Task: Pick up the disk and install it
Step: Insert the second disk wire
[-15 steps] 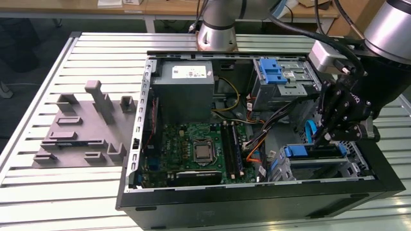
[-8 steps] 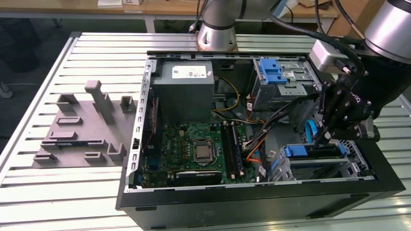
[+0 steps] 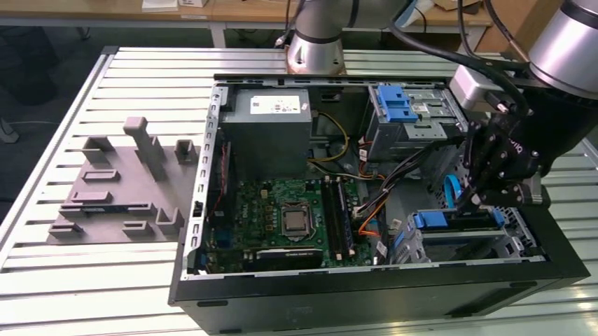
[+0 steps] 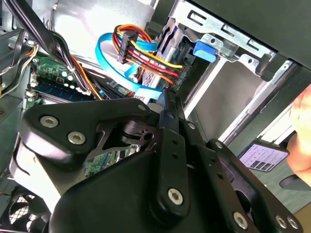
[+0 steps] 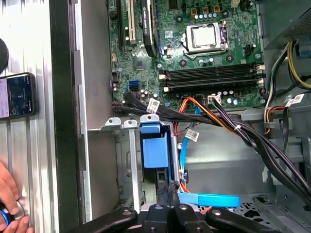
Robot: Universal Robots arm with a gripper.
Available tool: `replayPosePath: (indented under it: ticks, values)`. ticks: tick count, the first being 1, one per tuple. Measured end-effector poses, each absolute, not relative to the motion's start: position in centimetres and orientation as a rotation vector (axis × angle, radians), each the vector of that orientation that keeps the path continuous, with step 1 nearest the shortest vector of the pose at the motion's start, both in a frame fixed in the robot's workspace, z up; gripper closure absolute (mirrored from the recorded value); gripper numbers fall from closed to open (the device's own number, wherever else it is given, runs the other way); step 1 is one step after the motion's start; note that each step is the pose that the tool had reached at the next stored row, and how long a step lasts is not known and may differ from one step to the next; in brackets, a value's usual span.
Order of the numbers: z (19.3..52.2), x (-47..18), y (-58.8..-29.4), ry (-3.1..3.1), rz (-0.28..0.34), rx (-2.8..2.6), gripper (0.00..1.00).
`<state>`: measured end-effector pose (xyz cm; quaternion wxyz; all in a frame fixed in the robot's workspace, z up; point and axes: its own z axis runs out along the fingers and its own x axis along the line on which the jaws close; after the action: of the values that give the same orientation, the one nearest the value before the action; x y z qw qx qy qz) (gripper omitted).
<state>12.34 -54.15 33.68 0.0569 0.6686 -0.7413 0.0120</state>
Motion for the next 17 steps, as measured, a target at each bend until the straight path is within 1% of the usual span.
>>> replayPosePath:
  ticks: [17]
  values:
    - [33.31, 12.45, -54.15, -2.248, 0.036, 2.028, 0.89]
